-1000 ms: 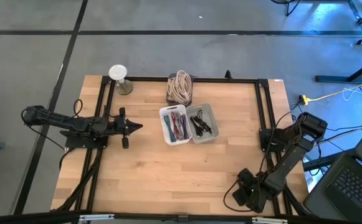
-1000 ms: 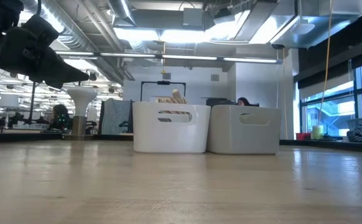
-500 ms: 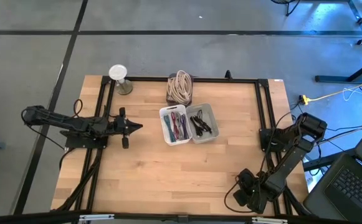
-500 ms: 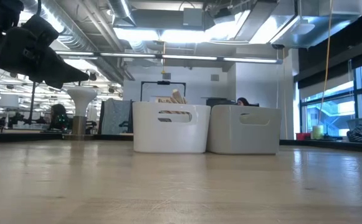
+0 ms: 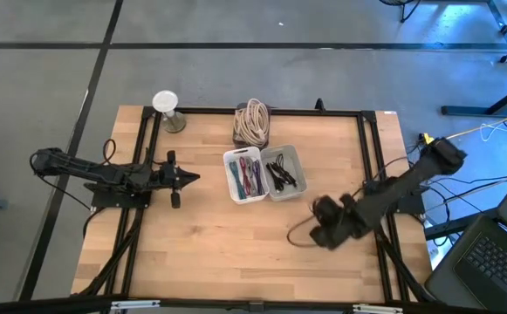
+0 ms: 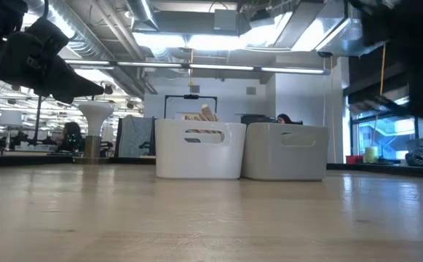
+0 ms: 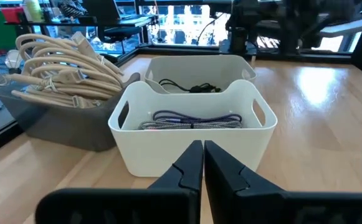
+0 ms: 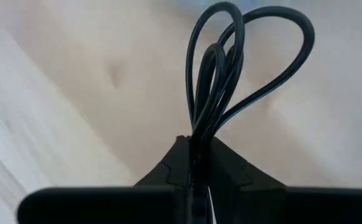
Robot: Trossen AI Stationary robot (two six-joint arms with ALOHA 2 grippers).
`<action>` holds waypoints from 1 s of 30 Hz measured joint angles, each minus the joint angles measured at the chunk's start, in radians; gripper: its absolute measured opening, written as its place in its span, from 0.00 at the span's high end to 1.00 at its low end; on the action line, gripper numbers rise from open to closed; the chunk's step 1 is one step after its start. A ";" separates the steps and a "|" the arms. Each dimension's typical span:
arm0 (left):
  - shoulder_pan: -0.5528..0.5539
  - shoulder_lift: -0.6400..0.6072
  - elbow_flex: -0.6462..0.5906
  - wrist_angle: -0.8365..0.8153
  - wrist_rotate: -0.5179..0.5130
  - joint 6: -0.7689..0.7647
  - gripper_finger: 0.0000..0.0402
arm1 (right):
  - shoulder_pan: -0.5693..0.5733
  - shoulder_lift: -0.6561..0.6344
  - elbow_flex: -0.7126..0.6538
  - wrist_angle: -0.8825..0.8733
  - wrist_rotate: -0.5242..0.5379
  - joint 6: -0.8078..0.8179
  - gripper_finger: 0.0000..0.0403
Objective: Pick & Place USB Port
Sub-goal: Put the black charger cable into the gray bin
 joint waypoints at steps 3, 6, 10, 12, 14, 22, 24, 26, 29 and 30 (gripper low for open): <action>0.000 -0.001 0.000 0.004 0.000 0.000 0.99 | -0.114 -0.086 0.041 0.012 0.077 -0.151 0.92; 0.000 -0.001 0.000 0.006 0.000 0.000 0.98 | -0.252 -0.138 0.076 0.092 0.075 -0.326 0.92; 0.000 -0.001 0.000 0.006 0.000 0.000 0.97 | -0.430 -0.130 0.124 0.227 -0.018 -0.564 0.92; 0.000 -0.001 0.000 0.006 0.000 0.000 0.97 | -0.509 -0.111 0.146 0.285 -0.067 -0.649 0.92; 0.000 -0.001 0.000 0.006 0.000 0.000 0.98 | -0.584 -0.085 0.168 0.299 -0.117 -0.690 0.92; 0.000 -0.001 0.000 0.006 0.000 0.000 0.99 | -0.790 0.089 0.253 0.304 -0.315 -0.760 0.92; 0.000 -0.001 0.000 0.005 0.000 0.000 0.99 | -0.818 0.135 0.271 0.307 -0.337 -0.783 0.92; 0.000 -0.001 0.000 0.005 0.000 0.000 0.99 | -0.840 0.178 0.281 0.307 -0.349 -0.800 0.92; 0.000 -0.001 0.000 0.005 0.000 0.000 0.99 | -0.866 0.230 0.283 0.306 -0.367 -0.824 0.92; 0.000 -0.001 0.000 0.005 0.000 0.000 0.99 | -0.873 0.246 0.284 0.306 -0.378 -0.825 0.92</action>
